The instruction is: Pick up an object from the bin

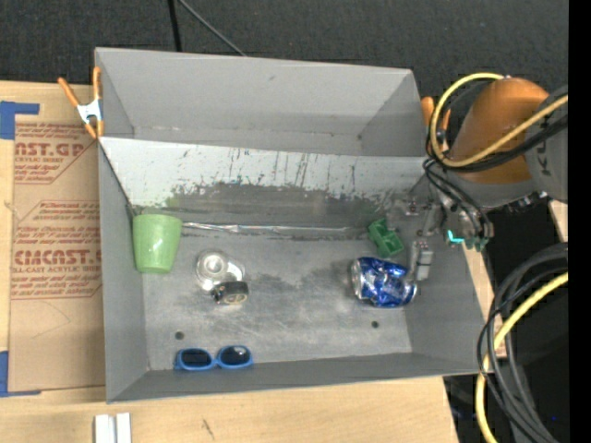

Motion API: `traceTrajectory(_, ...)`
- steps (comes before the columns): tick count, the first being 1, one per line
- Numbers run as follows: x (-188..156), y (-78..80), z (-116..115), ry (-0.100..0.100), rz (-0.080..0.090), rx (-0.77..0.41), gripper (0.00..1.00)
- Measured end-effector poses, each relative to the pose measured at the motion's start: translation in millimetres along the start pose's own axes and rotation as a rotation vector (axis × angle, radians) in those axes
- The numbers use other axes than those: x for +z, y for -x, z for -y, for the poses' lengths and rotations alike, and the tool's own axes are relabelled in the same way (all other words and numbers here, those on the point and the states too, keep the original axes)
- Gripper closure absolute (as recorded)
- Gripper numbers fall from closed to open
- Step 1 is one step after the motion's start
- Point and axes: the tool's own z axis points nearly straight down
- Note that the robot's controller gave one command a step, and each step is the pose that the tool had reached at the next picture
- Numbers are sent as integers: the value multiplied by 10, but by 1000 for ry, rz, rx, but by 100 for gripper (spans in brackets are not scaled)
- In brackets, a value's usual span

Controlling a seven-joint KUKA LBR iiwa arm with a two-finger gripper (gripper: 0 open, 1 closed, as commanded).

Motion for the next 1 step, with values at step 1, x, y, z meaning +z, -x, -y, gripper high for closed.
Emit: traceTrajectory(1, 619, -392, -207, 5, 3, 128, 0)
